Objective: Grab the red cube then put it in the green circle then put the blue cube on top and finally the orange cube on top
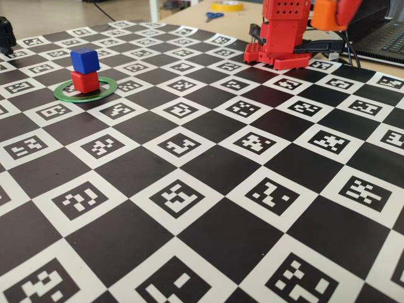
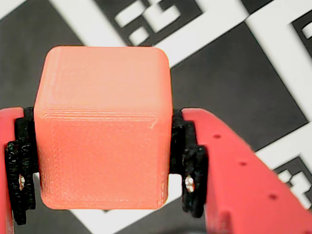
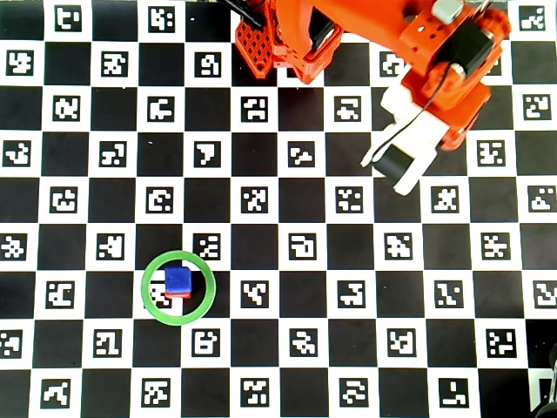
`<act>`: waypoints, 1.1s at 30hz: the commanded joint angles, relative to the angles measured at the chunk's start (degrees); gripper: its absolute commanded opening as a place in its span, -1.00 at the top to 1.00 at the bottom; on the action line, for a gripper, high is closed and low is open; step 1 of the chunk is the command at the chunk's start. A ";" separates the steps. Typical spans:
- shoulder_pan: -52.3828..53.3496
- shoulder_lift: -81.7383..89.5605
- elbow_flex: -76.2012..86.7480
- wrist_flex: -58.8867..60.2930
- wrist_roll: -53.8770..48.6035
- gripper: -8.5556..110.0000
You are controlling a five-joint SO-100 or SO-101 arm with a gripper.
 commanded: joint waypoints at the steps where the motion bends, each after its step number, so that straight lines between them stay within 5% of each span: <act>1: 9.40 5.45 -7.12 4.22 -5.80 0.79; 16: 39.20 -6.68 -22.24 6.59 -13.36 0.79; 33: 51.68 -29.79 -43.95 1.58 -10.81 0.79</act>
